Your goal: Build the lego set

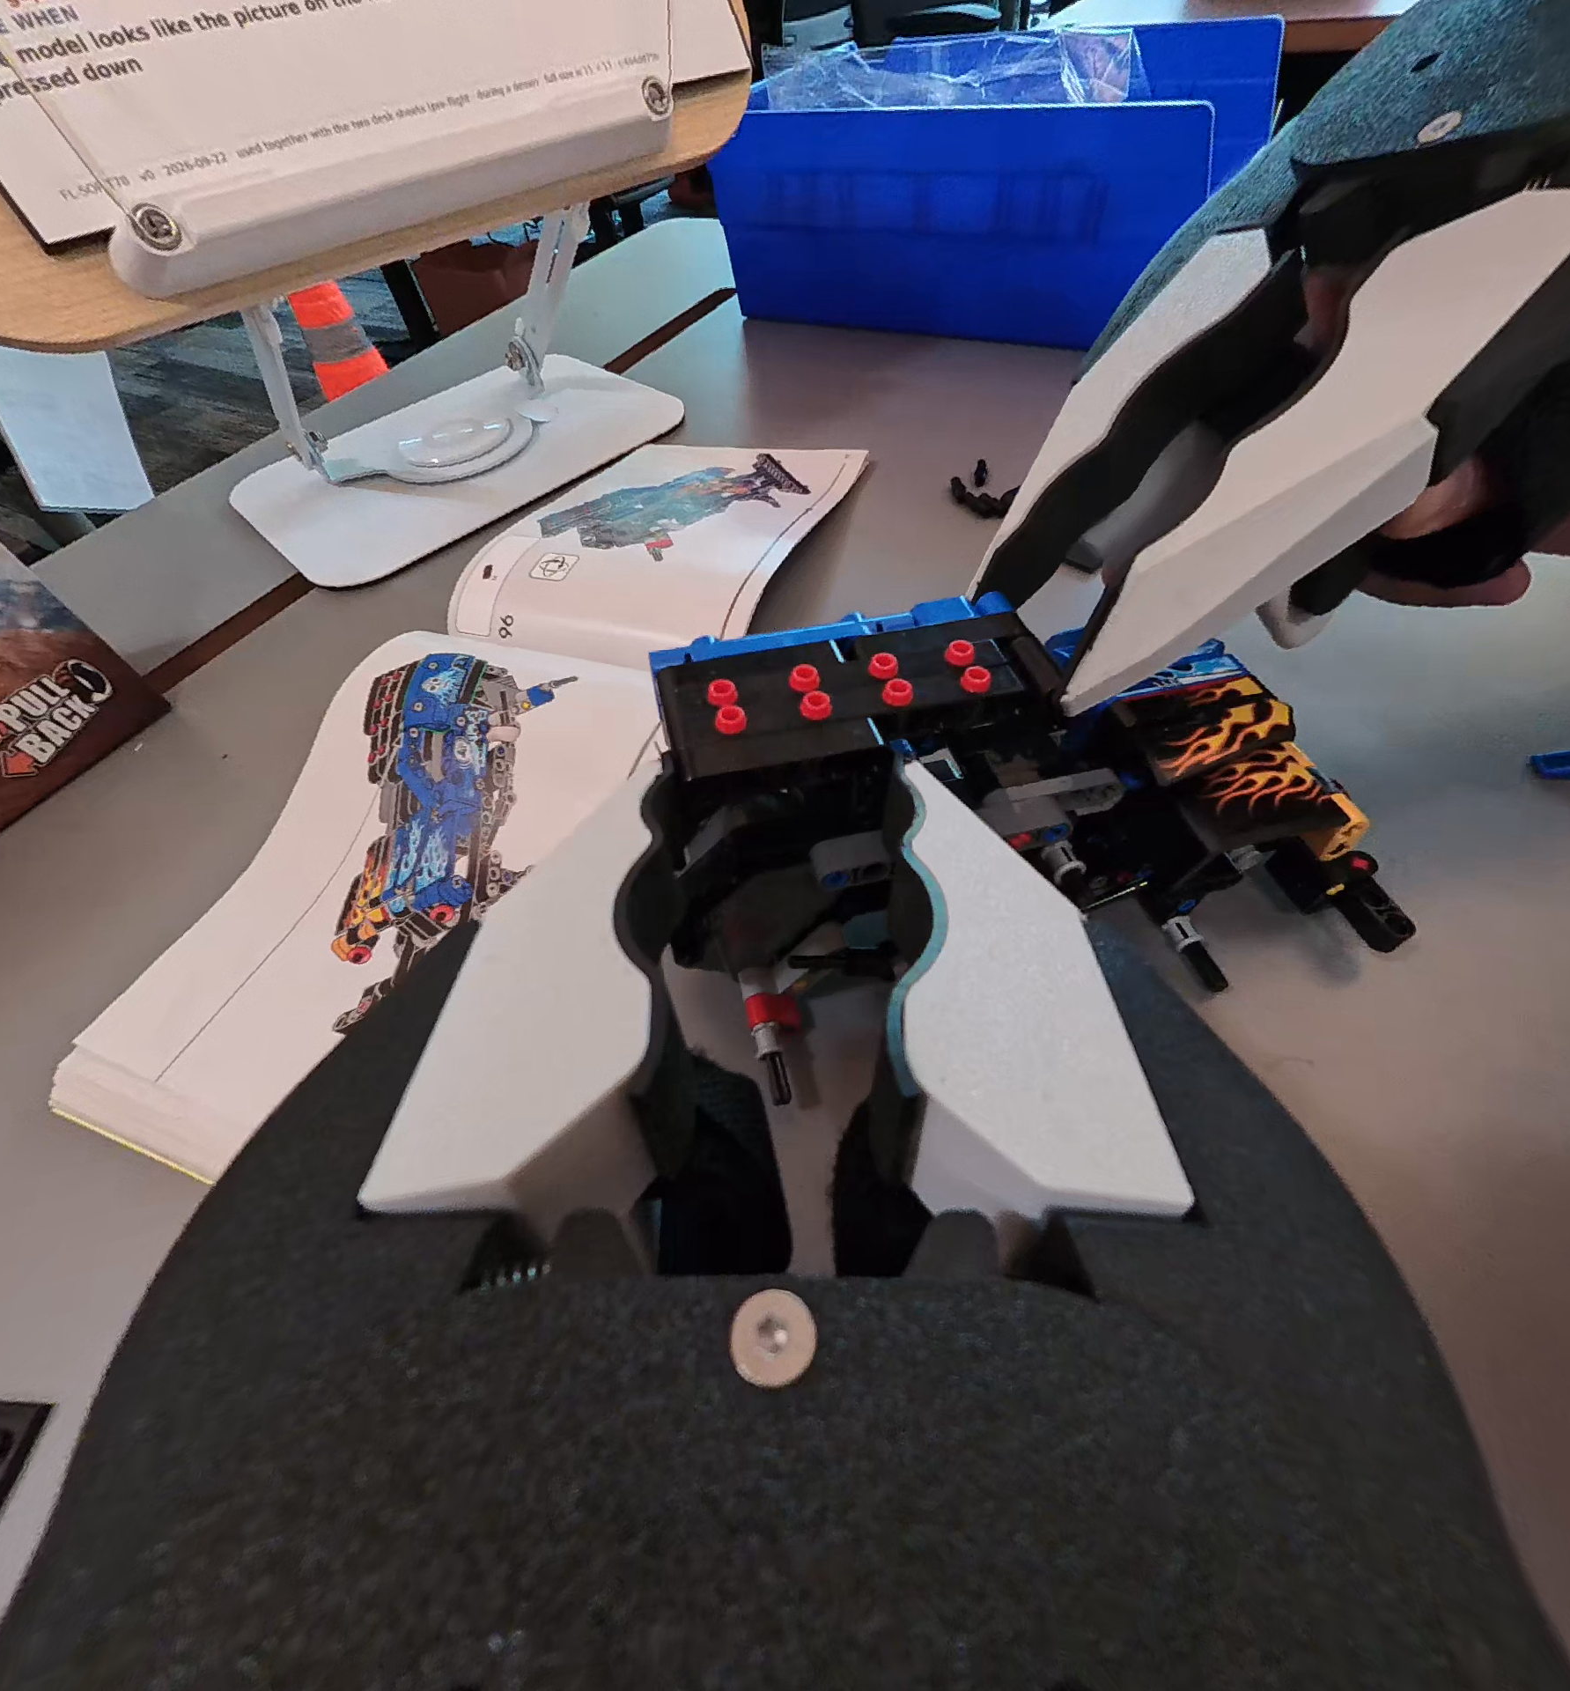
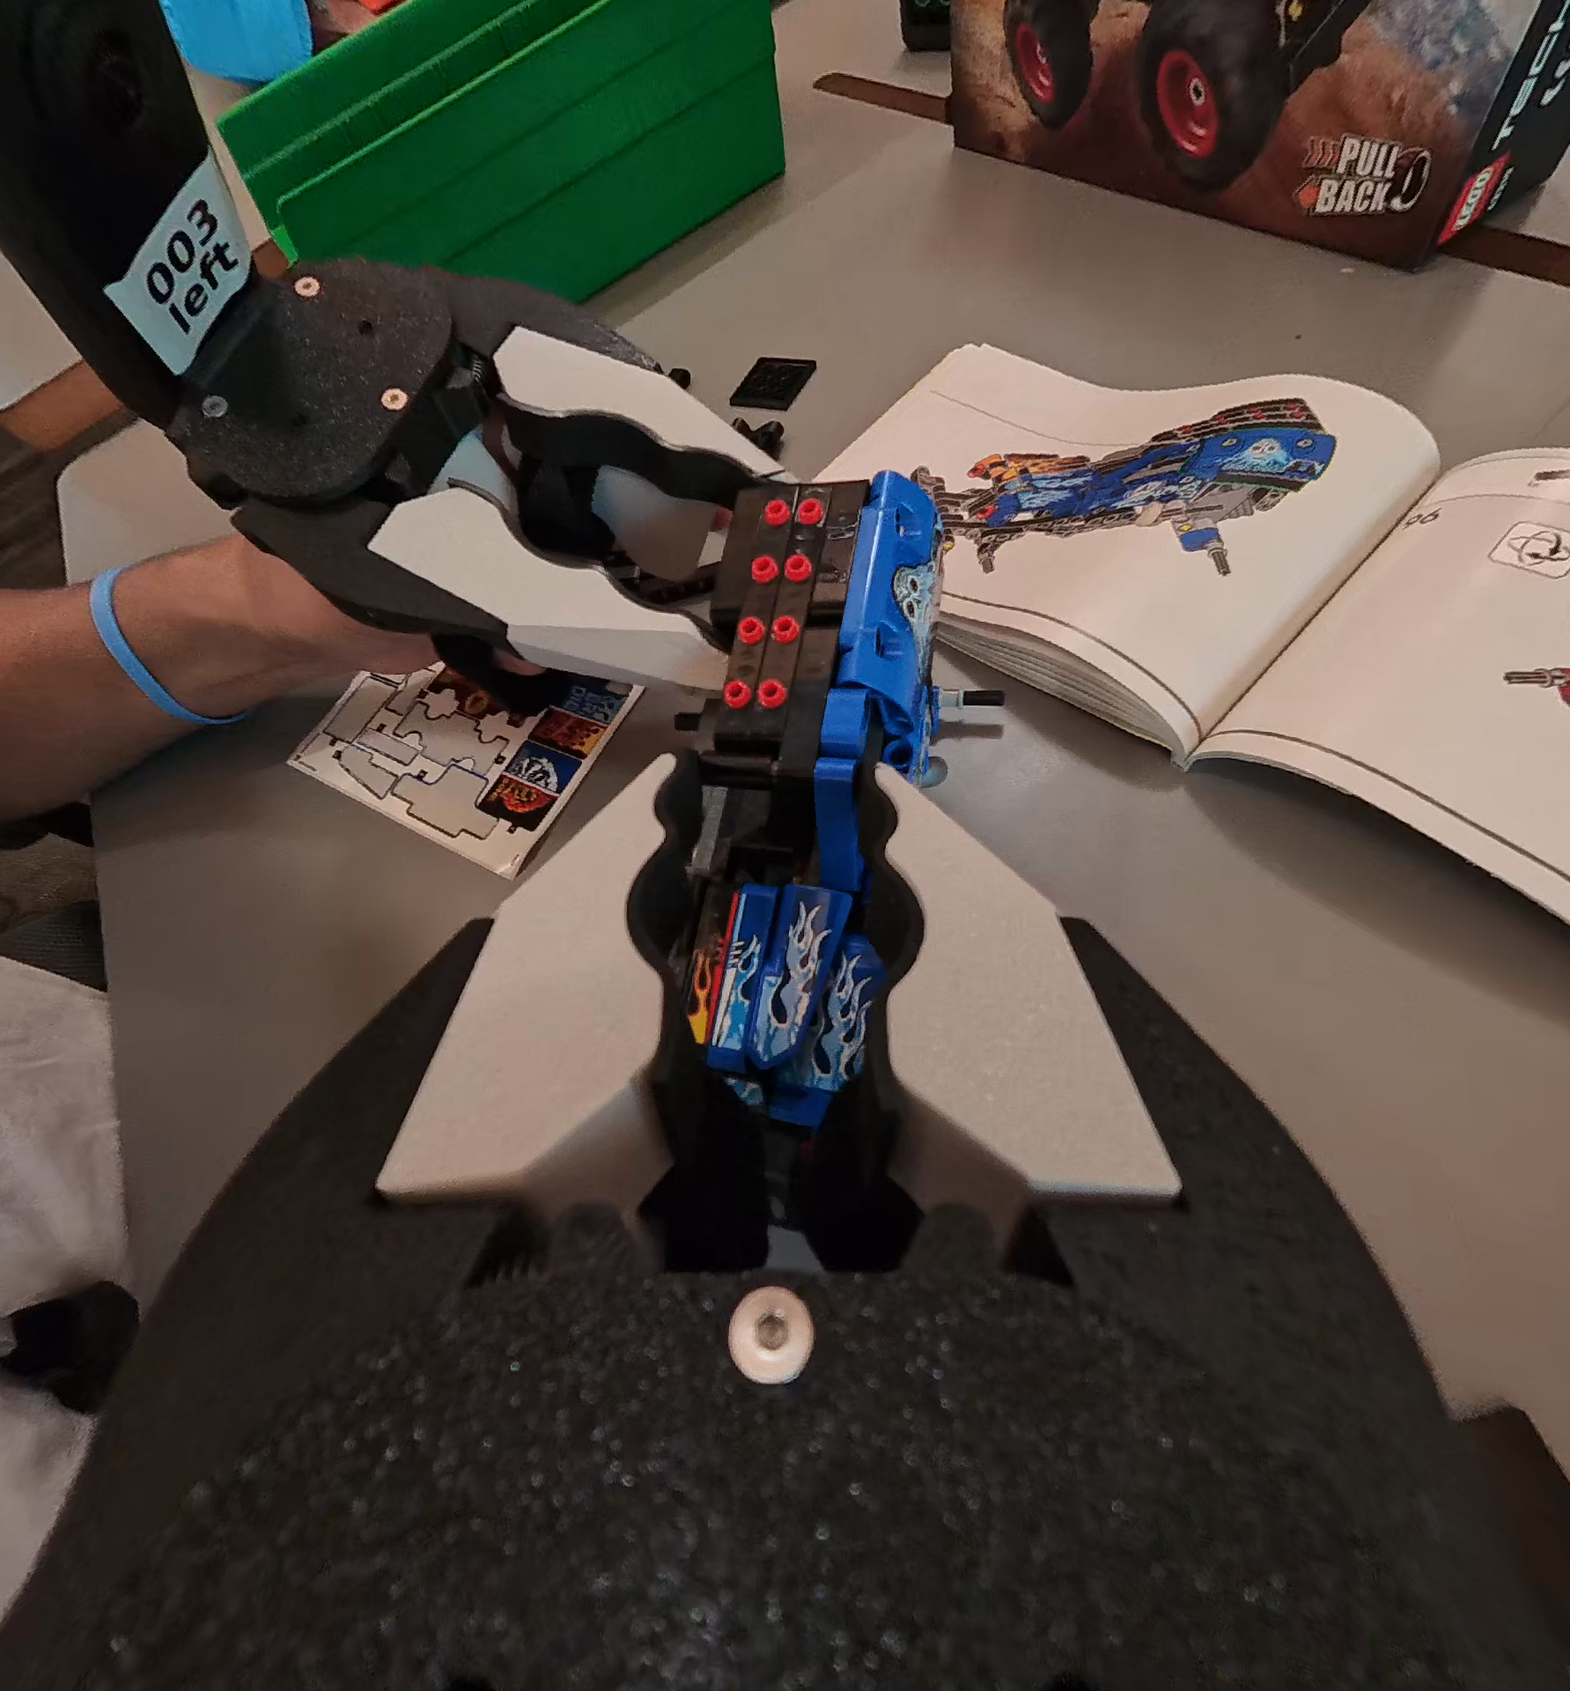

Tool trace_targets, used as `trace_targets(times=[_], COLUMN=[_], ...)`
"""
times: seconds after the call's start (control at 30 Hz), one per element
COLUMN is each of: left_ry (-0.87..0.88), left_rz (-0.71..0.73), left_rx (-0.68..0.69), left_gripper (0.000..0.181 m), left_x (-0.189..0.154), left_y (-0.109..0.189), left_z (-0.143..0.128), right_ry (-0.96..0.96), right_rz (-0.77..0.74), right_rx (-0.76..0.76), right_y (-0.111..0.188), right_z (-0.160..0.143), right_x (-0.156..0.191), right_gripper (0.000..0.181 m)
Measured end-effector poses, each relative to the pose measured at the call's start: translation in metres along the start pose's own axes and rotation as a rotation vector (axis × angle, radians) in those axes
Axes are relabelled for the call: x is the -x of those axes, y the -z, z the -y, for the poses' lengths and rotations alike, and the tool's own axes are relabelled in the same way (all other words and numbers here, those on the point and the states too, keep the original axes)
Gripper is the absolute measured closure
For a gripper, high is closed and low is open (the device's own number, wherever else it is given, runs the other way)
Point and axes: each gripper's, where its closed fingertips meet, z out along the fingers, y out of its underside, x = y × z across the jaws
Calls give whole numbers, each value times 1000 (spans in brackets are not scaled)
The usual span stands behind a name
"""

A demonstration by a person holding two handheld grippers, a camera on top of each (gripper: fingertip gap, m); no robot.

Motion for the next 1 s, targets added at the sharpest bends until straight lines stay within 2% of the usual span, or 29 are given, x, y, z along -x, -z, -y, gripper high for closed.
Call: trace_targets(times=[0.33,0.47,0.57,0.83,0.93,1.0], left_ry=[2,7,4,17,32,55], left_rz=[6,22,34,34,64,91], left_rx=[6,17,28,34,62,82], left_gripper=[141,141,140,141,141,141], left_x=[1,2,2,1,1,-2], left_y=[0,0,0,1,1,2], left_z=[-1,-1,-1,-1,-2,-2], right_ry=[13,100,143,117,99,60], right_rz=[-5,-108,-185,-143,-84,-96], right_rx=[-15,-1,6,-6,-46,-93], right_y=[-1,-3,-4,-4,10,34], right_z=[1,1,1,1,6,12], right_x=[-1,-1,-4,-4,-3,-20], right_gripper=[149,144,149,149,144,143])
